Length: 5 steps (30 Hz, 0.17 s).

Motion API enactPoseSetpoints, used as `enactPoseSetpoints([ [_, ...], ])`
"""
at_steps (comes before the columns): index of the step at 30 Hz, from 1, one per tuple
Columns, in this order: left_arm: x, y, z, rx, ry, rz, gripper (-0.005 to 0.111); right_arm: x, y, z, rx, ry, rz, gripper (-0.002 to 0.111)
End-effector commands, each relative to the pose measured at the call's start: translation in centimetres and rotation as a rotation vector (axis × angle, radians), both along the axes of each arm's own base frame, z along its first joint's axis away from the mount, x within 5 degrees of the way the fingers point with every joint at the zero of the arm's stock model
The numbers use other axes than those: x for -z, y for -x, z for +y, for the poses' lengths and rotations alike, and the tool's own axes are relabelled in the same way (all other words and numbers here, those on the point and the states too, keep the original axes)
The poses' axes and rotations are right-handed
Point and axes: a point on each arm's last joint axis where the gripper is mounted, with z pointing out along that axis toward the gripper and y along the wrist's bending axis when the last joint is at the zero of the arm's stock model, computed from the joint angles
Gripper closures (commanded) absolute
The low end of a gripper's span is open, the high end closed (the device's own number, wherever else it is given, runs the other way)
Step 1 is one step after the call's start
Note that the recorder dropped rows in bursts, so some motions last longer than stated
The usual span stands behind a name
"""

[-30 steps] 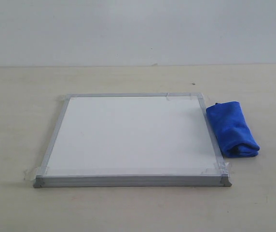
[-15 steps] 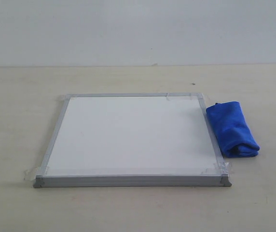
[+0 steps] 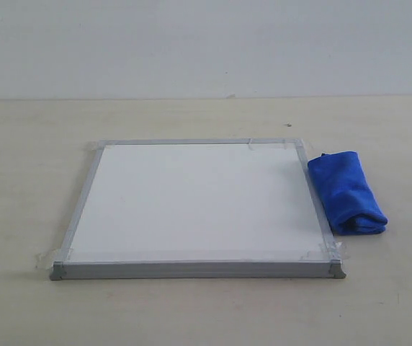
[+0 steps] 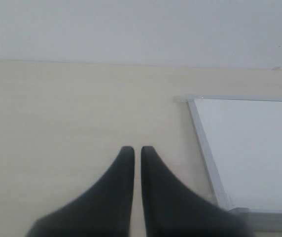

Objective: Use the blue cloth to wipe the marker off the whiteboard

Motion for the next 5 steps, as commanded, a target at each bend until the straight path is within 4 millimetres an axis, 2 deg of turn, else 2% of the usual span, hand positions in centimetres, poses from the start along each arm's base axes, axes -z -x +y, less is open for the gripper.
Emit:
enactPoseSetpoints([
  [1, 0.04, 0.0, 0.02, -0.002, -0.004, -0.007, 0.102, 0.1, 0.01, 0.01, -0.003, 0.003, -0.004, 0.108],
  [5, 0.04, 0.0, 0.02, -0.002, -0.004, -0.007, 0.102, 0.1, 0.01, 0.01, -0.003, 0.003, -0.004, 0.108],
])
